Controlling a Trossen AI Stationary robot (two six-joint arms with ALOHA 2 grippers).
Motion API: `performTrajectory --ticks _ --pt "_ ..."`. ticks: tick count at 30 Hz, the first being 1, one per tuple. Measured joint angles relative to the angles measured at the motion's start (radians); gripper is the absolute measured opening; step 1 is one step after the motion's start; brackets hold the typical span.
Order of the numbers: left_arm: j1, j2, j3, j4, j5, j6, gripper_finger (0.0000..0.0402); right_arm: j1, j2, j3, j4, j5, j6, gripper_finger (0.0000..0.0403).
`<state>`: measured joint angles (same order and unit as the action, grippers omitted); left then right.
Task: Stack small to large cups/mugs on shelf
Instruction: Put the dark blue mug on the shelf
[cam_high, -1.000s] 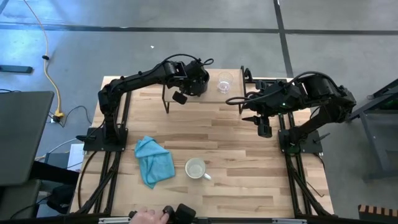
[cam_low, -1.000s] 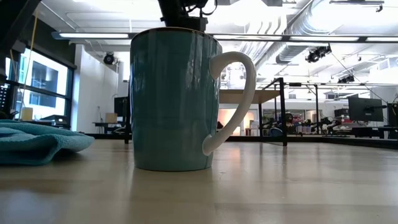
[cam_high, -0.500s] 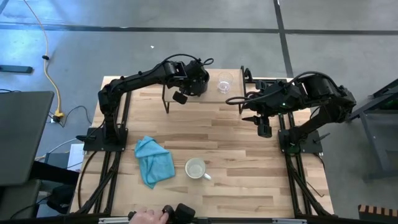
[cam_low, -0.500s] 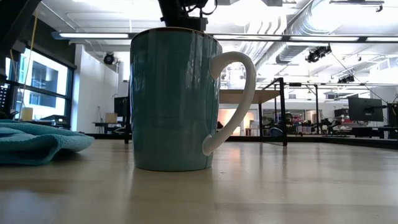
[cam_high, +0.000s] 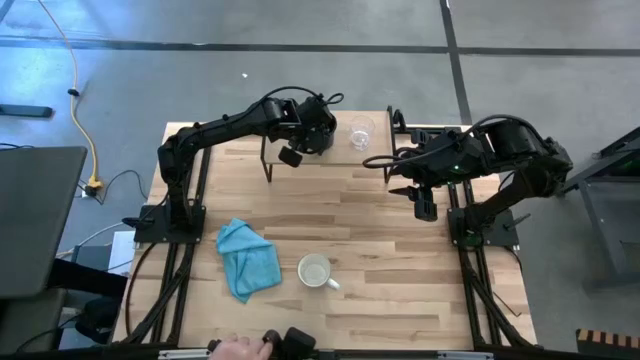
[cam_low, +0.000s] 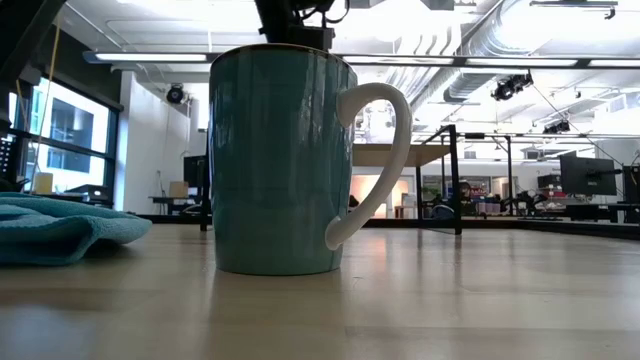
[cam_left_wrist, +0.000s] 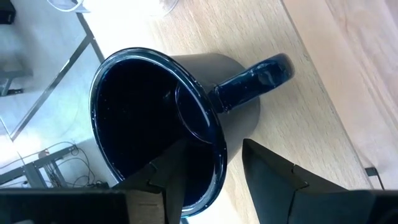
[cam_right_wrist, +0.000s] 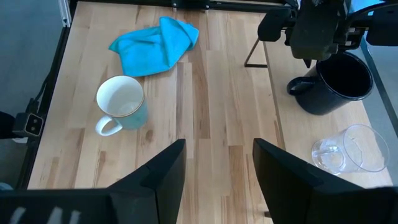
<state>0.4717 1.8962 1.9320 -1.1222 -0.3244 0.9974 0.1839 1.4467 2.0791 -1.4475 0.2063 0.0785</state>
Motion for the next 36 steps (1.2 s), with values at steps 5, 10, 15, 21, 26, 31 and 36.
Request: performTrajectory --ticks 5,10,15,21,26,31,36 --pt "0.0 0.0 0.0 0.0 0.014 0.0 0.0138 0.0 0.0 0.0 0.0 0.0 0.0 0.0179" --pt "0.0 0.0 0.0 0.007 0.019 0.0 0.0138 0.0 0.0 0.0 0.0 0.0 0.0 0.0179" --pt "-0.001 0.0 0.0 0.013 0.022 0.0 0.0138 0.0 0.0 0.0 0.0 0.0 0.0 0.0179" --pt "-0.001 0.0 0.0 0.015 0.047 0.0 0.0138 0.0 0.0 0.0 0.0 0.0 -0.005 0.0179" --pt "-0.001 0.0 0.0 0.024 0.053 0.012 0.0138 0.0 0.0 0.0 0.0 0.0 -0.008 0.0179" --pt "-0.009 0.0 0.0 0.028 0.056 0.019 0.0138 0.0 0.0 0.0 0.0 0.0 -0.009 0.0179" --pt "-0.01 0.0 0.0 0.034 0.066 0.019 0.0138 0.0 0.0 0.0 0.0 0.0 -0.011 0.0179"
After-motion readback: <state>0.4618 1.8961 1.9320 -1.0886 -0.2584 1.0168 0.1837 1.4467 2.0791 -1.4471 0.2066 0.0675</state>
